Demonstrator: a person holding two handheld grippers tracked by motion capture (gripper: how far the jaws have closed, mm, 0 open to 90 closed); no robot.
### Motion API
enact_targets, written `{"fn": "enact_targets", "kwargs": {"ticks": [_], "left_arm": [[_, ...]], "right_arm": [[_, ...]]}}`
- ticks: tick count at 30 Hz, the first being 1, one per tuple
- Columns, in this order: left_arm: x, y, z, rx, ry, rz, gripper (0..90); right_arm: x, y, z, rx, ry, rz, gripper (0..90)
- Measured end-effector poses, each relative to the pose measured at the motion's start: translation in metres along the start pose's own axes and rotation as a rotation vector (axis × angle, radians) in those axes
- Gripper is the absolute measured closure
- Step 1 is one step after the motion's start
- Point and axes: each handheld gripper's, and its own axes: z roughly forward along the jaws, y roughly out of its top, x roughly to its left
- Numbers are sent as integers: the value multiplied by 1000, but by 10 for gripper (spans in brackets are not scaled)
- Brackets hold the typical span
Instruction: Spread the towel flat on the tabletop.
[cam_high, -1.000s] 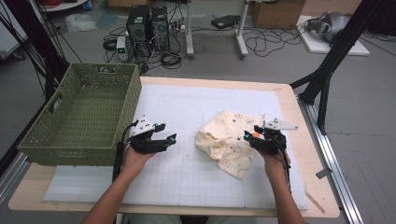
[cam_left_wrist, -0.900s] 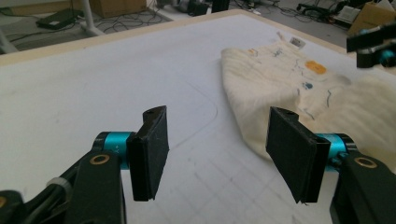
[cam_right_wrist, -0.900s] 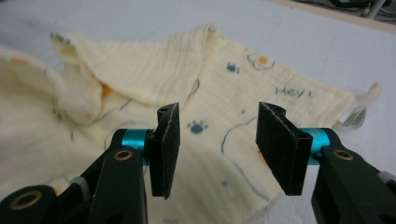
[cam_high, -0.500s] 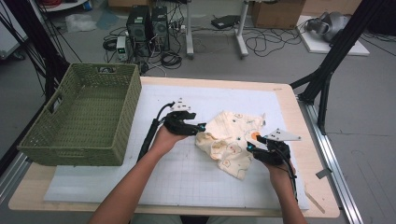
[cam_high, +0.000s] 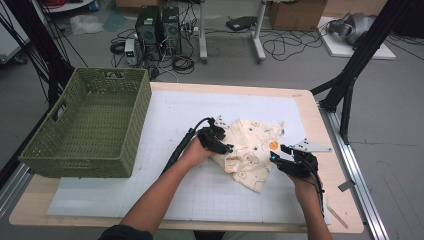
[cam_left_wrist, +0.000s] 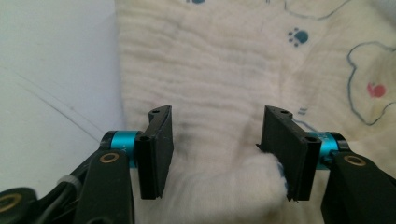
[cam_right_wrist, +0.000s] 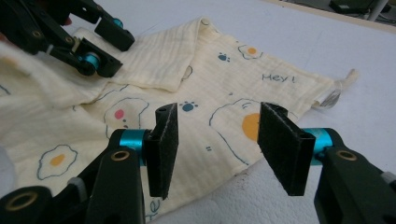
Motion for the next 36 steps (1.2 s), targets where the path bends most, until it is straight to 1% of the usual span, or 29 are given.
{"fn": "enact_targets", "kwargs": {"ticks": [1, 2, 4, 5, 7, 8, 10, 12, 13, 14, 15, 16, 17, 19, 20, 22, 23, 25, 26, 27, 28, 29, 30, 31, 32, 33, 36], "left_arm": [[0, 0, 0, -3, -4, 8, 507], [0, 0, -1, -2, -3, 20, 578], [2, -1, -4, -1, -11, 29, 720], [4, -2, -6, -5, -13, 22, 769], [8, -4, -11, -45, -13, -20, 810], [14, -6, -16, -62, -10, -47, 826], [21, -10, -24, -94, 7, -96, 827], [32, -15, -34, -124, 30, -167, 829], [36, -19, -40, -140, 48, -200, 829], [41, -23, -45, -149, 74, -215, 831], [45, -27, -50, -153, 99, -231, 834], [51, -32, -56, -151, 119, -263, 836], [55, -34, -59, -150, 134, -276, 839], [60, -40, -68, -181, 185, -309, 845], [63, -42, -72, -184, 203, -318, 846], [67, -48, -76, -173, 230, -333, 845], [69, -51, -78, -172, 250, -341, 844], [72, -56, -81, -179, 285, -366, 843], [73, -59, -82, -173, 303, -368, 842], [75, -62, -83, -162, 308, -370, 835], [76, -64, -83, -159, 309, -388, 810], [77, -67, -83, -153, 307, -397, 751], [78, -69, -84, -142, 314, -408, 679], [79, -69, -84, -156, 320, -428, 582], [79, -70, -87, -162, 320, -435, 528], [78, -69, -90, -181, 326, -426, 516], [75, -67, -94, -194, 336, -401, 473]], "right_arm": [[0, 0, 0, 1, -2, -1, 477], [0, 0, -1, 2, -2, 1, 477], [0, 0, -1, 4, -1, -2, 477], [0, 0, 0, 4, 1, -5, 478], [1, -1, 0, 9, 2, -7, 478], [2, -1, 1, 13, 5, -7, 478], [3, -1, 2, 16, 6, -13, 478], [3, -1, 3, 21, 9, -15, 479], [4, -1, 4, 24, 11, -14, 481], [5, -1, 5, 28, 15, -14, 482], [6, -1, 7, 33, 18, -10, 483], [6, -1, 8, 37, 23, -17, 484], [9, -1, 10, 47, 29, -20, 485], [12, -1, 14, 59, 36, -27, 488], [14, -1, 16, 64, 40, -34, 488], [17, -1, 19, 70, 46, -45, 489], [19, -1, 20, 77, 51, -45, 489], [22, -1, 24, 86, 56, -53, 489], [24, -1, 25, 92, 59, -60, 490], [26, -1, 27, 95, 62, -66, 491], [28, -1, 29, 100, 68, -62, 491], [29, -1, 31, 102, 77, -56, 490], [31, -2, 33, 107, 87, -52, 490], [33, -2, 36, 115, 97, -50, 490], [35, -3, 39, 118, 103, -53, 492], [37, -3, 41, 126, 115, -54, 498], [44, -4, 49, 165, 124, -87, 553]]}}
